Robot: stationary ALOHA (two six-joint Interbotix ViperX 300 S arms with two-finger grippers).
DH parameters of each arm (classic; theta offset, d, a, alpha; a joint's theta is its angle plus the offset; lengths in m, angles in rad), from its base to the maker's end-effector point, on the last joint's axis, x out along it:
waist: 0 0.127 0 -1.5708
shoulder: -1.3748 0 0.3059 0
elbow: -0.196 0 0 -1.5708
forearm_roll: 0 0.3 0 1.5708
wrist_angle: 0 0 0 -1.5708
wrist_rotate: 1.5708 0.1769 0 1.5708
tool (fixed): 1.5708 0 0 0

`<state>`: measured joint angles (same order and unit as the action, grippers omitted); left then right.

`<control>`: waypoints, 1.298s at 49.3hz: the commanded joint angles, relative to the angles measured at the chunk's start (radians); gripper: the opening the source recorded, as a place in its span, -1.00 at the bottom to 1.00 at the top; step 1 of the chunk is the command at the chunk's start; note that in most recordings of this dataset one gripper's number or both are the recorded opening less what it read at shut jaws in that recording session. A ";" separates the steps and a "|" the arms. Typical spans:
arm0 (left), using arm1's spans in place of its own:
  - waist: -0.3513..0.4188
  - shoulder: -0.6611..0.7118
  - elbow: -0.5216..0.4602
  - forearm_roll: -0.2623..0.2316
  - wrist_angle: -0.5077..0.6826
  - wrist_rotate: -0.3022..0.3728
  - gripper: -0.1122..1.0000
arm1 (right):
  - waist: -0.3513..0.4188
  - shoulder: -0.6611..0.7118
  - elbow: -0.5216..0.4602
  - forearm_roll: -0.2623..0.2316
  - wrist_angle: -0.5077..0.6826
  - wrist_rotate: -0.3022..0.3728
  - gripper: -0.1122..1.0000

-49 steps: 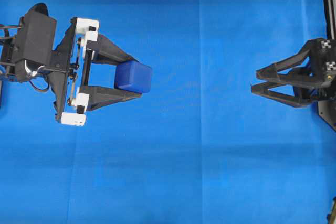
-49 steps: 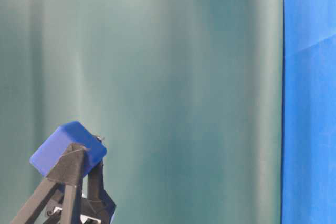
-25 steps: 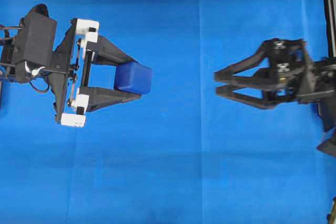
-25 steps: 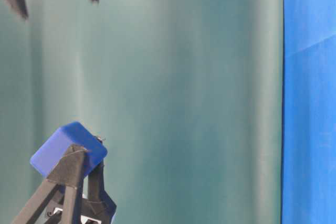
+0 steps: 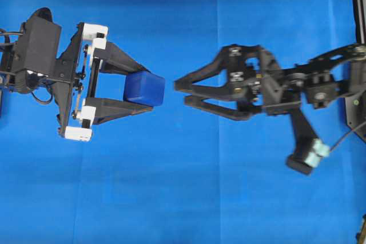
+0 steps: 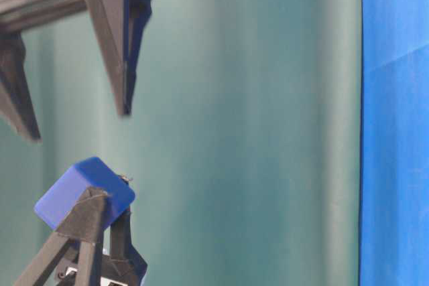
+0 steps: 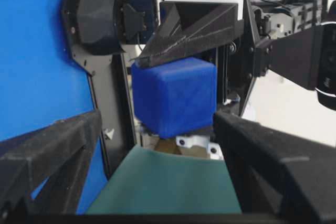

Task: Handover the blue block to the right arm after grasping it with the left arm, then place it in the designated position.
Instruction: 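Reach the right gripper over the cube held by the left gripper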

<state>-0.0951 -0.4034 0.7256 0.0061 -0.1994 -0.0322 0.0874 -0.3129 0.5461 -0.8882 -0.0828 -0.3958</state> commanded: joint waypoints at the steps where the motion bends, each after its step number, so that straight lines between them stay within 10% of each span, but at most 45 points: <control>1: -0.002 -0.017 -0.009 0.000 -0.005 0.000 0.03 | -0.005 0.023 -0.064 -0.002 -0.003 0.003 0.86; 41: -0.003 -0.017 -0.003 -0.002 -0.005 0.000 0.03 | -0.005 0.169 -0.222 -0.006 0.008 0.002 0.82; 53: -0.008 -0.017 -0.003 0.000 -0.003 0.002 0.03 | -0.005 0.169 -0.233 -0.005 0.103 0.005 0.11; 64: -0.012 -0.017 -0.003 0.000 0.017 0.002 0.03 | -0.005 0.169 -0.236 -0.006 0.123 0.006 0.10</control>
<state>-0.0936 -0.4111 0.7302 0.0046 -0.1856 -0.0307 0.0905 -0.1304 0.3451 -0.8943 0.0383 -0.3942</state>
